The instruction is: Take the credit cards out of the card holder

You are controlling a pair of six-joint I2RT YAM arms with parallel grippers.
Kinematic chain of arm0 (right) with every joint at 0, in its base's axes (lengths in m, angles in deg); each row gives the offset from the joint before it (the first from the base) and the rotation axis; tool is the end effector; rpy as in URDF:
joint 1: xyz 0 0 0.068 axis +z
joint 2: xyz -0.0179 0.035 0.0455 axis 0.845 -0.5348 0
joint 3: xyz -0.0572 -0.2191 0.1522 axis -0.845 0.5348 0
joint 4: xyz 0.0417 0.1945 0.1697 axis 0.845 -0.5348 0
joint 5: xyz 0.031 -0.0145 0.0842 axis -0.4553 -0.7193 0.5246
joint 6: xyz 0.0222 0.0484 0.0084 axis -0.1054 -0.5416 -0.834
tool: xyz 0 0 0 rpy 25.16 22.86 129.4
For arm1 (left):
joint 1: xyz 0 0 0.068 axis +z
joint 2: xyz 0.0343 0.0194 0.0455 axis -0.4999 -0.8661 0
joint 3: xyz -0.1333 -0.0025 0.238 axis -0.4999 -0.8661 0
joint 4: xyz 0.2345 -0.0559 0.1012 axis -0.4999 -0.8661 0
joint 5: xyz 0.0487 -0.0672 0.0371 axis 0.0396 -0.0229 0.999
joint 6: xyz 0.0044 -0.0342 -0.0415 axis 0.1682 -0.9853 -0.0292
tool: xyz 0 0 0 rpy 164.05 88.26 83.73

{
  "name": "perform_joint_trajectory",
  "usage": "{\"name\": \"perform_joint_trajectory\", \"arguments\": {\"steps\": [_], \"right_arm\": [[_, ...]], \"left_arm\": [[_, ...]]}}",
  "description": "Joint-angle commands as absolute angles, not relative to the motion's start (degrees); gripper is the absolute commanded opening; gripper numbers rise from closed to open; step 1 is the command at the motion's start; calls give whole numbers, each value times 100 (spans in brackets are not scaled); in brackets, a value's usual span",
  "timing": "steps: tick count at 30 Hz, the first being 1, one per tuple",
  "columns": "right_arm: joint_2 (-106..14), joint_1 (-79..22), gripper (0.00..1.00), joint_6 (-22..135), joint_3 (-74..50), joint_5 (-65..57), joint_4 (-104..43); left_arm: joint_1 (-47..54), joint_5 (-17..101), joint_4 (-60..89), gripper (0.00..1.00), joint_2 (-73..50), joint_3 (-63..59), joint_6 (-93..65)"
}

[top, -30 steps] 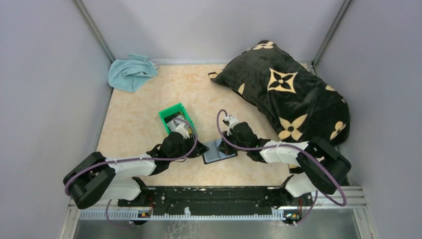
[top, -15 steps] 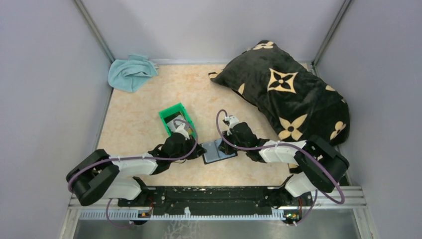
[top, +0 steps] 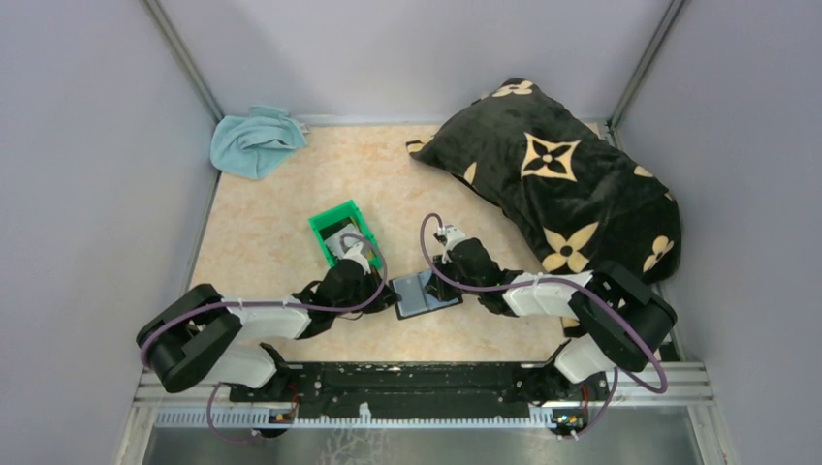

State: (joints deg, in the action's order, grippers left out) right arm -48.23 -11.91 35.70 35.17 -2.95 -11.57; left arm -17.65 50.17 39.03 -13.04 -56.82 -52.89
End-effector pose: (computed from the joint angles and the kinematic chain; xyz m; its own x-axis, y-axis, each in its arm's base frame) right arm 0.1829 0.1952 0.1448 -0.7356 -0.0994 -0.6701 -0.5097 0.7328 0.4508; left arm 0.1540 -0.1688 0.1286 -0.8070 -0.2584 -0.5310 0.1857 0.7425 -0.6436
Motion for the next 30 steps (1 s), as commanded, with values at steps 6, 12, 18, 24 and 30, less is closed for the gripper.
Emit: {"name": "perform_joint_trajectory", "arguments": {"steps": [6,12,18,24,30], "right_arm": [[-4902,-1133,0,3541,3517,-333,-774],[-4967,-1135,0,3516,3533,-319,-718],[-5076,-1135,0,3491,3542,-273,-672],[-5115,-1134,0,3472,3596,-288,-663],[-5132,-1129,0,3430,3689,-273,-616]], "left_arm": [[-1764,5041,3887,0,-1359,-5570,-5282],[-1765,5020,3848,0,-1352,-5562,-5263],[-1767,4934,3945,0,-1373,-5575,-5203],[-1765,4619,4445,0,-1769,-5570,-5348],[-1769,4435,4900,0,-1954,-5580,-5485]]}}
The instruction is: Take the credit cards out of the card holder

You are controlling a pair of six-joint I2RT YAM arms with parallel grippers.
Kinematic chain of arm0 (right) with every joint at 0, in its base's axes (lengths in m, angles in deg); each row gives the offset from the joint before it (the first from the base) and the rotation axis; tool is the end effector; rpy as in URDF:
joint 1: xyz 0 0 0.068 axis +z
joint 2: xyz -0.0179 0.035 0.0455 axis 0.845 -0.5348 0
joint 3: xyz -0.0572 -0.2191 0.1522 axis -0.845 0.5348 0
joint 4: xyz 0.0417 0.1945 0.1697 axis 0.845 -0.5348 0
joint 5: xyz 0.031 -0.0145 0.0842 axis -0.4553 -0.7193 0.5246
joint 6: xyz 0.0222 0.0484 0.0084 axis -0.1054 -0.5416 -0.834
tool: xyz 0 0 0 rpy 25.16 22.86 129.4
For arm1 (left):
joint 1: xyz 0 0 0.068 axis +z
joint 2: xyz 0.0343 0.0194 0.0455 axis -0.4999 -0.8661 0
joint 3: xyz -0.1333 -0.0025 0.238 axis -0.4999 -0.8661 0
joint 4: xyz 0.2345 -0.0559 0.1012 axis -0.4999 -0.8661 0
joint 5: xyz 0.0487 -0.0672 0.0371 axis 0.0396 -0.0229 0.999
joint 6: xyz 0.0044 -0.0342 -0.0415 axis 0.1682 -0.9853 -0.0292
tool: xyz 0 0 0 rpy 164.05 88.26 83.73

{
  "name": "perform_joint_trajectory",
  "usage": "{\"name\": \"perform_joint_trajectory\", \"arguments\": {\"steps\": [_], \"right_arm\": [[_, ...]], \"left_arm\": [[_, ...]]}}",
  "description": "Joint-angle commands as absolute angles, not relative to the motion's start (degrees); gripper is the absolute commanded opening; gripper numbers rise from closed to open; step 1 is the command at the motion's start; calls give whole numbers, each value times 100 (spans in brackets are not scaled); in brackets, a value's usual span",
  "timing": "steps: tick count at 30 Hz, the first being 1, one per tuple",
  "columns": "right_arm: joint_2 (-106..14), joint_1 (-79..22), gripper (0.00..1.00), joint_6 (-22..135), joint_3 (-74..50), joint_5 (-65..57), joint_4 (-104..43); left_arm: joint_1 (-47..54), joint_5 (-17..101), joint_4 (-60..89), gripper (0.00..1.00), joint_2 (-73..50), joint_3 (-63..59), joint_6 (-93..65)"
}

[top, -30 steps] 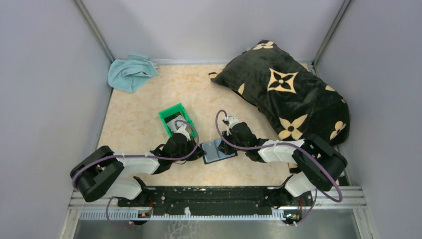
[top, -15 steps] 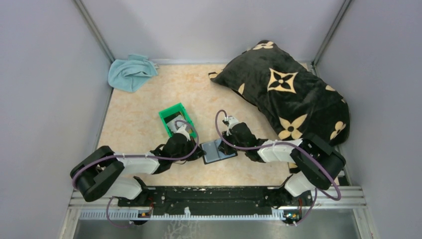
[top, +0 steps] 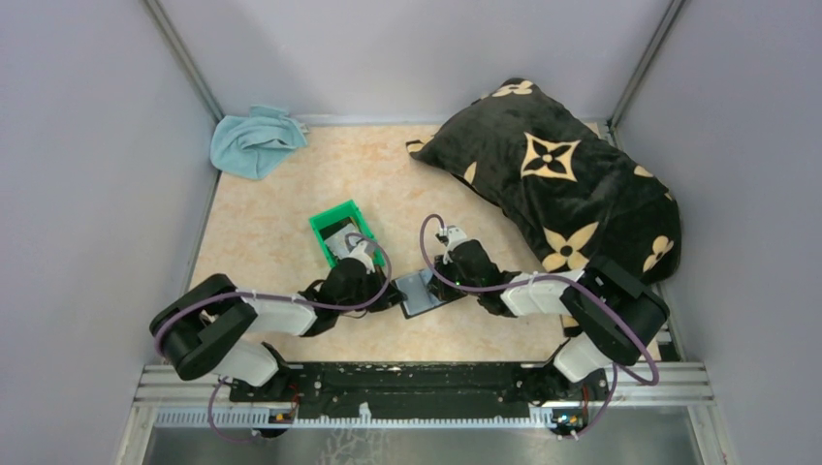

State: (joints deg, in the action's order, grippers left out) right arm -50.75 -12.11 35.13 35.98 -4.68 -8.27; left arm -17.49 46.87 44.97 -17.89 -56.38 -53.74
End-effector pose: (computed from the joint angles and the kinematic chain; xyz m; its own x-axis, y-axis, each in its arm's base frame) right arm 0.1855 0.1950 0.1350 -0.7346 -0.0803 -0.6737 -0.4874 0.7533 0.4416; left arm 0.1590 -0.1764 0.1222 -0.8241 -0.2530 -0.5068 0.2034 0.7028 -0.6817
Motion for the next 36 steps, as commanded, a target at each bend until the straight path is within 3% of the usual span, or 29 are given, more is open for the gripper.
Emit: {"name": "perform_joint_trajectory", "arguments": {"steps": [1,26,31,34,36], "right_arm": [[-5136,-1136,0,3420,3698,-269,-605],[-5138,-1135,0,3369,3735,-241,-568],[-5145,-1134,0,3315,3687,-247,-657],[-5005,-989,0,3384,3736,-441,-697],[-4867,-835,0,3445,3712,-671,-848]], "left_arm": [[-1765,4427,4946,0,-1952,-5579,-5503],[-1770,4436,5421,2,-1847,-5534,-5590],[-1765,4675,4773,25,-1309,-5767,-5512],[-1773,4800,4451,58,-851,-5929,-5605],[-1773,4762,4420,69,-645,-6074,-5719]]}}
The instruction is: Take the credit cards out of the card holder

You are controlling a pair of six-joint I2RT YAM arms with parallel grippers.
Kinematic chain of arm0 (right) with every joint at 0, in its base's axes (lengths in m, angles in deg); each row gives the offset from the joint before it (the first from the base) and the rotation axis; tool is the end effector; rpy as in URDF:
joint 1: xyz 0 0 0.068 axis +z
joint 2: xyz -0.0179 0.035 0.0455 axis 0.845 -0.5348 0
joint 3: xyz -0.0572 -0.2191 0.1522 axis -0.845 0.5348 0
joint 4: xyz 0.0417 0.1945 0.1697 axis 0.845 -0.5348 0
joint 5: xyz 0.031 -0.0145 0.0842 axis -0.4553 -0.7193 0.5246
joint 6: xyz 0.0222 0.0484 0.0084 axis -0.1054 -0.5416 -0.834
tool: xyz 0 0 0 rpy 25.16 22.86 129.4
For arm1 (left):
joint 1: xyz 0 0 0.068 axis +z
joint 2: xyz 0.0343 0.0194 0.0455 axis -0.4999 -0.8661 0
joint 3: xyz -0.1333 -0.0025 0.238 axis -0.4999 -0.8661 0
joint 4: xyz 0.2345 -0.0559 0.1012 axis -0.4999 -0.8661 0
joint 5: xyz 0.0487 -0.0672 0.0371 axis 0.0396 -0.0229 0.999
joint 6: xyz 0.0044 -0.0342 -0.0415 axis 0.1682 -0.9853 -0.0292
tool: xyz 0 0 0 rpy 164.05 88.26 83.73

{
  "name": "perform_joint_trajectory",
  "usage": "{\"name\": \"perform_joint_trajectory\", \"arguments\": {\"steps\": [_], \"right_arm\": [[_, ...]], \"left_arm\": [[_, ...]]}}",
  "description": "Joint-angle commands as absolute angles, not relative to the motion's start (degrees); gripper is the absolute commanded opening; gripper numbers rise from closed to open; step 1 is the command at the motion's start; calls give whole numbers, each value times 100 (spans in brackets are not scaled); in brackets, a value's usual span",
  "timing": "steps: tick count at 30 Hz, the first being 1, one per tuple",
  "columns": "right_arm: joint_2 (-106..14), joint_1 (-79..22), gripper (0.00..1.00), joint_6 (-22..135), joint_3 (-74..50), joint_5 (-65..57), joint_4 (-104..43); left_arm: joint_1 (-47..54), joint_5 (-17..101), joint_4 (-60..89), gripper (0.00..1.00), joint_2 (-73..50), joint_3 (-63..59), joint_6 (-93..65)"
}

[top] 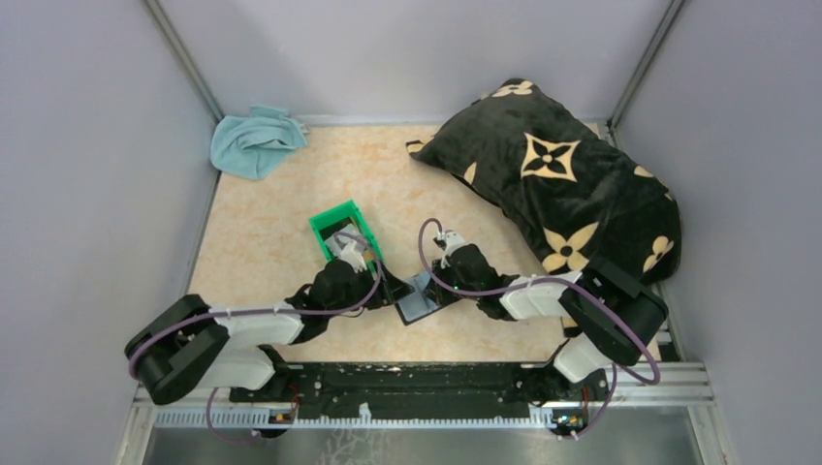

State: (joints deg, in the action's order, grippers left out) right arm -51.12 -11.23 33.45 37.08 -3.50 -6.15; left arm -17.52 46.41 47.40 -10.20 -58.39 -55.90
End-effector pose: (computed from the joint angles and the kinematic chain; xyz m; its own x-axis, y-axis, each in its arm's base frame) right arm 0.1804 0.1967 0.1316 -0.7471 -0.0711 -0.6609 -0.4890 0.7323 0.4740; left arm 0.1527 -0.1701 0.1456 -0.7868 -0.3269 -0.5235 0.2447 0.6135 -0.7508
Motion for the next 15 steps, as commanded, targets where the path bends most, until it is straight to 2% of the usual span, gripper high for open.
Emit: {"name": "perform_joint_trajectory", "arguments": {"steps": [1,4,10,11,12,13,15], "right_arm": [[-4819,-804,0,3439,3680,-696,-930],[-4722,-756,0,3374,3628,-704,-1022],[-4677,-593,0,3088,3481,-980,-1133],[-4702,-564,0,3011,3476,-1022,-1076],[-4747,-548,0,2953,3463,-1051,-1016],[-4804,-540,0,2916,3423,-1077,-985],[-4933,-536,0,2909,3314,-1135,-1003]], "left_arm": [[-1773,4738,4415,69,-540,-6163,-5784],[-1773,4701,4500,57,-302,-6387,-5954],[-1781,4708,4467,27,-50,-6489,-6100],[-1777,4709,4461,21,-16,-6519,-6126],[-1780,4700,4459,8,19,-6551,-6143],[-1782,4677,4466,1,51,-6587,-6150],[-1784,4594,4420,0,78,-6639,-6166]]}}
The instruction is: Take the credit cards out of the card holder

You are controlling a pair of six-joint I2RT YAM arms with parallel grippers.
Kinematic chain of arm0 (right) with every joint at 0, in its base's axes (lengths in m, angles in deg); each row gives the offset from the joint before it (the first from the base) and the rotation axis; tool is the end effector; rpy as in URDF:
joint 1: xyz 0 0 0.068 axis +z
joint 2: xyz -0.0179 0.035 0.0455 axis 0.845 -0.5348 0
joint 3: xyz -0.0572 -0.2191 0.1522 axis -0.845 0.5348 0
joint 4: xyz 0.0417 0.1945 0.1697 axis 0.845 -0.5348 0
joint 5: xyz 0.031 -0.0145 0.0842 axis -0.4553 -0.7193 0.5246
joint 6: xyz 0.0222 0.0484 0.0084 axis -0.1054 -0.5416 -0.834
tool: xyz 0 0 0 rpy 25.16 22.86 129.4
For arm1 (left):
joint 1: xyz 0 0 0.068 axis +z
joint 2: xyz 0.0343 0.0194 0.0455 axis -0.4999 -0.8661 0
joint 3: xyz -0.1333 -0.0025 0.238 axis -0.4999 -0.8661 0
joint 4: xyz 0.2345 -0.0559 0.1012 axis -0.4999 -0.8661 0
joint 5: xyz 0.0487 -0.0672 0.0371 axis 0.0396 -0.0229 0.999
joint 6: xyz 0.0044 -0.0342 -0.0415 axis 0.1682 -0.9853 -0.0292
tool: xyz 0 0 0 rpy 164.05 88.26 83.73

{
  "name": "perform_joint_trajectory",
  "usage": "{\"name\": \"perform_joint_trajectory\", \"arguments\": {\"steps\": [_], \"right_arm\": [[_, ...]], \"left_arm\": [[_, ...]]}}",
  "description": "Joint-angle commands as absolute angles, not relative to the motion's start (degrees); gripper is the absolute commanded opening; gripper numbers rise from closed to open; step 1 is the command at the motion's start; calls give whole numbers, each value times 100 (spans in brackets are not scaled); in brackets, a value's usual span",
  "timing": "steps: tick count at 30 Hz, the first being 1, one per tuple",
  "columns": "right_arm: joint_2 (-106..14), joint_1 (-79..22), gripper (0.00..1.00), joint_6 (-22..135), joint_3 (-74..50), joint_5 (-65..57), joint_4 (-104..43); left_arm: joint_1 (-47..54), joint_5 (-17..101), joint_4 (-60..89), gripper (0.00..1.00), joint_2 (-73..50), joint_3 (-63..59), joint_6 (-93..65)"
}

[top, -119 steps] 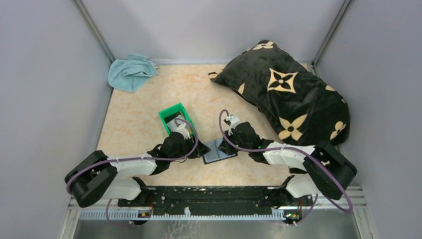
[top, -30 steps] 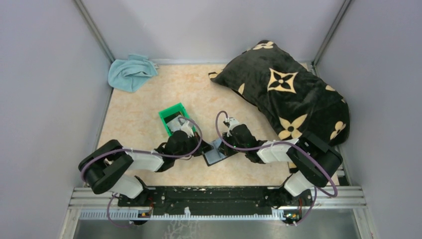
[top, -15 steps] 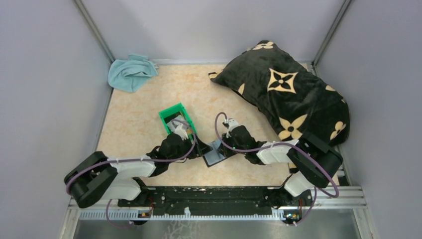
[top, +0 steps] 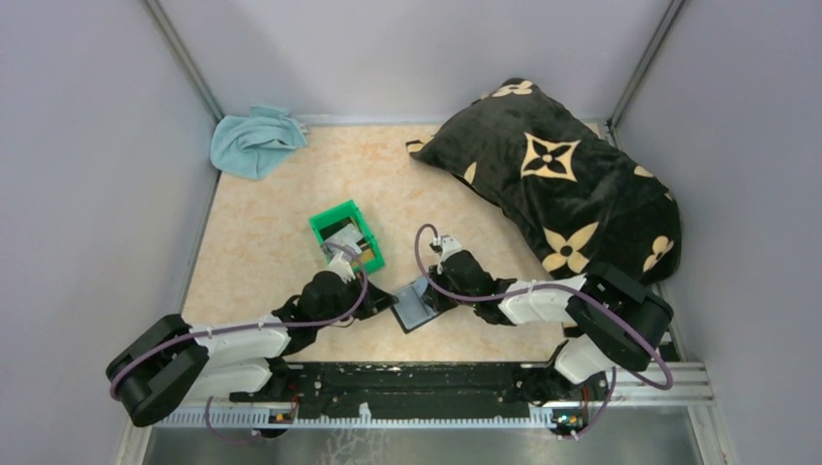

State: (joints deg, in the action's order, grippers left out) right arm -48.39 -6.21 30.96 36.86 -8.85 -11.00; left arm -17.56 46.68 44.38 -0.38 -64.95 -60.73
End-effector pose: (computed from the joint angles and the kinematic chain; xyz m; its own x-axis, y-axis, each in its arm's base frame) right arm 0.1617 0.2055 0.1367 -0.7535 -0.0890 -0.6513 -0.4755 0.7580 0.4465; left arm 0.1309 -0.1462 0.1407 -0.8013 -0.3811 -0.4611 0.1788 0.5830 -0.7925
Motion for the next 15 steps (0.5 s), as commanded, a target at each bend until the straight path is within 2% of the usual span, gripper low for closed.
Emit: {"name": "perform_joint_trajectory", "arguments": {"steps": [1,15], "right_arm": [[-4987,-533,0,2919,3252,-1174,-1018],[-5397,-541,0,3063,2721,-1240,-1077]], "left_arm": [[-1795,4550,4381,0,94,-6662,-6196],[-2669,4952,3949,0,542,-7143,-6790]]}}
